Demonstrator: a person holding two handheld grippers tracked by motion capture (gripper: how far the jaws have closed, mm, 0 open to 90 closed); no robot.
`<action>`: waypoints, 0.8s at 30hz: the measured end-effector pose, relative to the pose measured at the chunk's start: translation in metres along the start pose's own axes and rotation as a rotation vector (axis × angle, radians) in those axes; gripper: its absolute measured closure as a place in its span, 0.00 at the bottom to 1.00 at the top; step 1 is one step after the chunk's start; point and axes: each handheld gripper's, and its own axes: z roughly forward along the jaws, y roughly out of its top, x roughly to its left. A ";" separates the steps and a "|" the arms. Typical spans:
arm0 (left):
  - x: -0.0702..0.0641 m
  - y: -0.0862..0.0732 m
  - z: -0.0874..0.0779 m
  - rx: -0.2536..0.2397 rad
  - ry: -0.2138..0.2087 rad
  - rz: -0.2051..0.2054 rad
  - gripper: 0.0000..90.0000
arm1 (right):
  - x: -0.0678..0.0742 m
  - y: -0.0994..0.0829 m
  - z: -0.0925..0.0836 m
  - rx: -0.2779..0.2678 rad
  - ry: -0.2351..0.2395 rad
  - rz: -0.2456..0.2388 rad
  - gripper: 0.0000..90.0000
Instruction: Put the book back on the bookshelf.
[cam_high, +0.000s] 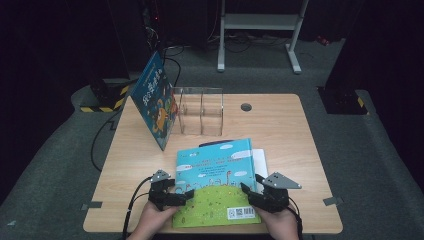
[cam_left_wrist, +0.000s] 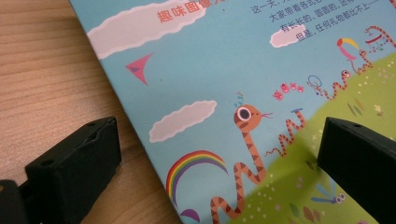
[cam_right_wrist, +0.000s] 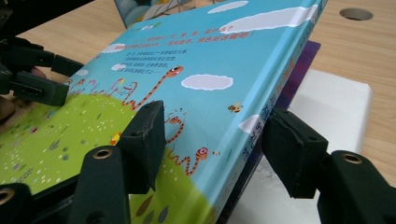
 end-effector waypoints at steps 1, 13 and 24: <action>0.000 0.000 0.000 0.000 -0.002 0.000 0.00 | 0.000 0.000 0.000 -0.001 -0.002 -0.005 0.45; 0.006 0.000 -0.004 -0.036 -0.078 -0.036 0.00 | 0.008 0.006 -0.006 -0.065 -0.009 -0.084 0.45; 0.000 0.009 -0.011 -0.031 -0.053 -0.014 0.00 | 0.013 0.013 -0.006 -0.100 -0.017 -0.120 0.45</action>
